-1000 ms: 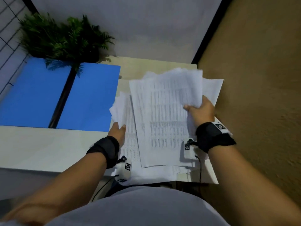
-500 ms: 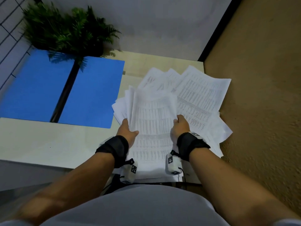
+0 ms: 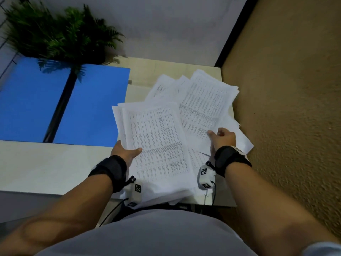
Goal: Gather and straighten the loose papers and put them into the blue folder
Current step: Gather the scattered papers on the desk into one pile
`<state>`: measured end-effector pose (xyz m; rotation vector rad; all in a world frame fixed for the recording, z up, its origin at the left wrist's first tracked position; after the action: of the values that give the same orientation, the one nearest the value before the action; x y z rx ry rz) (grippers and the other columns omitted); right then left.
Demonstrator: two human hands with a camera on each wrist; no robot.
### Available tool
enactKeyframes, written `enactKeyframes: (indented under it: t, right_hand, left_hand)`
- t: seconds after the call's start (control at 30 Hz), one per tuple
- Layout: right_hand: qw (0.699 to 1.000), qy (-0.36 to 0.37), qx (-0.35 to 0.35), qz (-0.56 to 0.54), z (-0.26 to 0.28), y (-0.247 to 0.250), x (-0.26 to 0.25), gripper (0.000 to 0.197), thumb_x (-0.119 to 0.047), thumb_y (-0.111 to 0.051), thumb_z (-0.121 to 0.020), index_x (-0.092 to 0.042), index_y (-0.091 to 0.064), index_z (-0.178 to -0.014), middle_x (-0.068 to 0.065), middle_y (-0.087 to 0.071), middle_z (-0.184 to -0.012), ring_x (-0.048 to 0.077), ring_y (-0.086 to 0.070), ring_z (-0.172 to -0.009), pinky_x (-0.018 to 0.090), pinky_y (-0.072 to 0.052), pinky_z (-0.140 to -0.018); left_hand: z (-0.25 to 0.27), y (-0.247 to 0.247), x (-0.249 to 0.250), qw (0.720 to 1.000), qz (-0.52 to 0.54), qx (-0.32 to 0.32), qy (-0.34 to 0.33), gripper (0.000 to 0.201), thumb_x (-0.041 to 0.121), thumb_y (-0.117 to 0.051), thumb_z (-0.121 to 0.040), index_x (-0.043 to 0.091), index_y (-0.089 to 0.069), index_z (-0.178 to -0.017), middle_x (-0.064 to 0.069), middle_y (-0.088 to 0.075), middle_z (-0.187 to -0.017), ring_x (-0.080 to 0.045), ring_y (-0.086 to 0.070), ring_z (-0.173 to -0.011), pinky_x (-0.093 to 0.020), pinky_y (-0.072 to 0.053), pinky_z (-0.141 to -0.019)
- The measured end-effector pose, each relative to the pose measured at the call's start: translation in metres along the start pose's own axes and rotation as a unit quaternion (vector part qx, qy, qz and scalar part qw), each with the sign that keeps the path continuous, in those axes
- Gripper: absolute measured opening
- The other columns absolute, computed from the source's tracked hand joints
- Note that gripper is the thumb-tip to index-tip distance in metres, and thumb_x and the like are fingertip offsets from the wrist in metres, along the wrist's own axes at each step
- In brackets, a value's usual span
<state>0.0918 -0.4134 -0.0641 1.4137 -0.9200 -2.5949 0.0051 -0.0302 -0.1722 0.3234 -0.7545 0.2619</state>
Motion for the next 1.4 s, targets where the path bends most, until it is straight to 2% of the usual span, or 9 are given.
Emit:
enactKeyframes:
  t: [0.13, 0.27, 0.37, 0.5, 0.6, 0.7, 0.87, 1.1, 1.4]
  right_hand:
    - [0.991, -0.006, -0.063, 0.117, 0.000, -0.011, -0.002, 0.037, -0.011, -0.064, -0.088, -0.016, -0.041, -0.059, 0.004, -0.050, -0.069, 0.023, -0.050, -0.068, 0.023, -0.041, -0.065]
    - [0.956, 0.062, -0.065, 0.278, -0.003, 0.000, -0.015, 0.025, -0.009, -0.045, -0.097, 0.006, -0.058, -0.112, 0.028, -0.054, -0.122, 0.039, -0.055, -0.111, 0.035, -0.044, -0.087]
    - [0.936, 0.092, -0.091, 0.328, 0.001, 0.008, -0.009, 0.016, -0.010, -0.049, -0.097, -0.001, -0.057, -0.087, 0.026, -0.060, -0.104, 0.038, -0.058, -0.107, 0.029, -0.039, -0.074]
    - [0.992, 0.049, -0.106, 0.037, 0.004, 0.001, 0.012, 0.031, -0.019, -0.072, -0.077, -0.019, -0.053, -0.101, 0.007, -0.065, -0.106, 0.032, -0.063, -0.104, 0.042, -0.051, -0.093]
    - [0.949, -0.023, -0.163, -0.270, 0.011, -0.021, 0.000, 0.044, -0.001, -0.061, -0.090, -0.017, -0.049, -0.129, 0.005, -0.060, -0.122, 0.024, -0.056, -0.114, 0.038, -0.042, -0.104]
    - [0.948, -0.070, -0.165, -0.263, 0.002, -0.026, -0.014, 0.040, -0.011, -0.062, -0.092, -0.010, -0.051, -0.130, 0.010, -0.059, -0.124, 0.022, -0.057, -0.110, 0.033, -0.040, -0.105]
    - [0.983, -0.032, -0.127, -0.130, -0.023, -0.033, -0.013, 0.010, -0.024, -0.076, -0.069, -0.017, -0.073, -0.075, 0.016, -0.072, -0.102, 0.036, -0.068, -0.097, 0.052, -0.053, -0.091]
    - [0.990, 0.121, 0.066, 0.030, 0.012, 0.030, -0.070, 0.019, -0.010, -0.053, -0.093, -0.005, -0.062, -0.108, 0.014, -0.064, -0.106, 0.023, -0.059, -0.096, 0.036, -0.047, -0.091]
    - [0.899, 0.265, 0.092, -0.335, 0.086, 0.090, -0.164, 0.027, 0.005, -0.061, -0.084, -0.021, -0.065, -0.084, -0.010, -0.072, -0.078, 0.001, -0.069, -0.080, 0.018, -0.054, -0.076]
  left_hand:
    - [0.020, -0.007, 0.016, 1.000, 0.003, -0.006, 0.009, 0.072, 0.019, -0.082, -0.058, 0.025, -0.053, -0.123, -0.006, -0.067, -0.120, -0.030, -0.065, -0.107, -0.053, -0.051, -0.095]
    - [0.051, -0.001, 0.041, 0.998, -0.050, 0.028, 0.003, 0.044, 0.006, -0.062, -0.087, 0.013, -0.052, -0.130, -0.010, -0.063, -0.126, -0.034, -0.060, -0.114, -0.042, -0.047, -0.100]
    - [0.053, 0.004, 0.044, 0.997, -0.068, 0.030, -0.009, 0.045, 0.007, -0.058, -0.092, 0.008, -0.050, -0.136, -0.011, -0.059, -0.133, -0.033, -0.057, -0.121, -0.038, -0.044, -0.103]
    - [0.052, 0.003, 0.043, 0.997, -0.076, 0.002, -0.009, 0.037, 0.008, -0.059, -0.092, 0.010, -0.055, -0.129, -0.010, -0.063, -0.128, -0.033, -0.059, -0.117, -0.044, -0.045, -0.105]
    - [0.050, 0.003, 0.042, 0.996, -0.085, -0.009, -0.020, 0.036, 0.011, -0.061, -0.090, 0.012, -0.056, -0.126, -0.010, -0.065, -0.126, -0.033, -0.061, -0.115, -0.048, -0.046, -0.104]
    - [0.046, 0.001, 0.039, 0.997, -0.075, -0.022, -0.020, 0.038, 0.008, -0.062, -0.090, 0.012, -0.056, -0.127, -0.010, -0.064, -0.126, -0.033, -0.060, -0.116, -0.048, -0.044, -0.106]
    - [0.036, 0.001, 0.031, 0.998, -0.055, -0.031, -0.021, 0.037, 0.008, -0.063, -0.087, 0.019, -0.058, -0.122, -0.009, -0.065, -0.125, -0.033, -0.060, -0.115, -0.049, -0.044, -0.106]
    - [0.032, 0.001, 0.027, 0.998, -0.041, -0.037, -0.021, 0.033, 0.010, -0.061, -0.087, 0.025, -0.058, -0.115, -0.009, -0.065, -0.126, -0.032, -0.060, -0.115, -0.049, -0.044, -0.106]
    - [0.055, -0.003, 0.036, 0.996, 0.026, -0.073, -0.040, 0.034, 0.001, -0.062, -0.087, 0.027, -0.061, -0.109, -0.002, -0.066, -0.117, -0.026, -0.061, -0.111, -0.039, -0.045, -0.101]
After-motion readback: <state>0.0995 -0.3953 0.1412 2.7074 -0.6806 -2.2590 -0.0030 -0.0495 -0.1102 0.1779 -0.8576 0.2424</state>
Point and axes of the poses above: each hand's wrist, its own z-axis away from the middle knuckle, its own y-axis out of the back of the hand, x = y × z, the point moved 6 cm from there along -z, towards the middle knuckle
